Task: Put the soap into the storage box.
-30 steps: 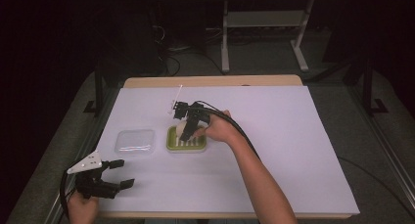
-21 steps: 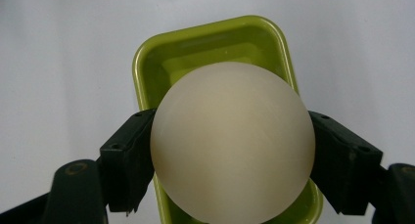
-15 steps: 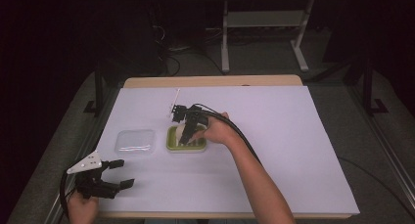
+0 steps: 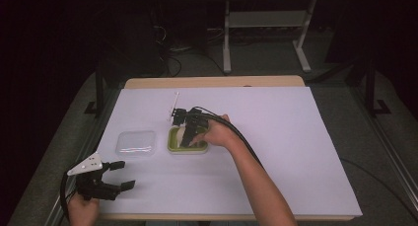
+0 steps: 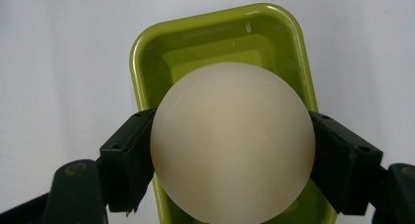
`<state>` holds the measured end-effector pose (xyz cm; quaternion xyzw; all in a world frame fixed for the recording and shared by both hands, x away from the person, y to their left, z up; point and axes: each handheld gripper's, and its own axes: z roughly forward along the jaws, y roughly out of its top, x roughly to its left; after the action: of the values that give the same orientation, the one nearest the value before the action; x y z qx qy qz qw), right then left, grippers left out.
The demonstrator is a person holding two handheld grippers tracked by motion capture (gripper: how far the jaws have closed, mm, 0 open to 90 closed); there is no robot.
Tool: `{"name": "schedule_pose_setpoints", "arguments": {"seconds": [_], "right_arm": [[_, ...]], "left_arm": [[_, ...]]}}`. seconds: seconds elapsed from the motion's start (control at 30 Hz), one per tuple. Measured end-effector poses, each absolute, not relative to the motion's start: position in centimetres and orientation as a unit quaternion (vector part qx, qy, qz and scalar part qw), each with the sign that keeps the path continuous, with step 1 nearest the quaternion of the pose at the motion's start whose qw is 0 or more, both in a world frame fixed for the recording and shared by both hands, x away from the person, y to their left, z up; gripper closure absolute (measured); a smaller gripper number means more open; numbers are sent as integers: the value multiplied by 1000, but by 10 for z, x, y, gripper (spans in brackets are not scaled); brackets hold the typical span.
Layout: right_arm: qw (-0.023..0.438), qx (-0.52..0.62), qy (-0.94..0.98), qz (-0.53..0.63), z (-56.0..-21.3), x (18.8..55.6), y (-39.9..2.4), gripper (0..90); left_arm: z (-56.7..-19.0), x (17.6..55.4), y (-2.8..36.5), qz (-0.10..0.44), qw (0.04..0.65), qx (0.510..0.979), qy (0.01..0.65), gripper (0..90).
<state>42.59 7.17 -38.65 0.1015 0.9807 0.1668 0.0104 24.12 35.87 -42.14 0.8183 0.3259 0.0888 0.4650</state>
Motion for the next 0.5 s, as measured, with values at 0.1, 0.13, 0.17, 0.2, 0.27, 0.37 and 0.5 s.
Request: {"name": "schedule_pose_setpoints", "arguments": {"seconds": [0.1, 0.13, 0.17, 0.2, 0.27, 0.37, 0.5], "right_arm": [[11, 102, 980, 169, -387, 426, 71, 240], [10, 102, 980, 168, -388, 425, 71, 240], [10, 103, 981, 166, -389, 425, 70, 241], [10, 103, 981, 165, -389, 425, 70, 241], [10, 103, 981, 166, -389, 425, 70, 241], [11, 104, 981, 166, -389, 425, 69, 240], [10, 103, 981, 166, -389, 425, 70, 240]], "left_arm": [[-421, 241, 359, 89, 464, 819, 325, 129], [-421, 241, 359, 89, 465, 819, 325, 129], [-421, 241, 358, 89, 466, 817, 327, 129], [-421, 241, 358, 89, 466, 817, 327, 129], [-421, 241, 358, 88, 465, 818, 327, 128], [-421, 241, 358, 88, 466, 817, 328, 129], [-421, 241, 358, 88, 466, 817, 328, 129]]}}
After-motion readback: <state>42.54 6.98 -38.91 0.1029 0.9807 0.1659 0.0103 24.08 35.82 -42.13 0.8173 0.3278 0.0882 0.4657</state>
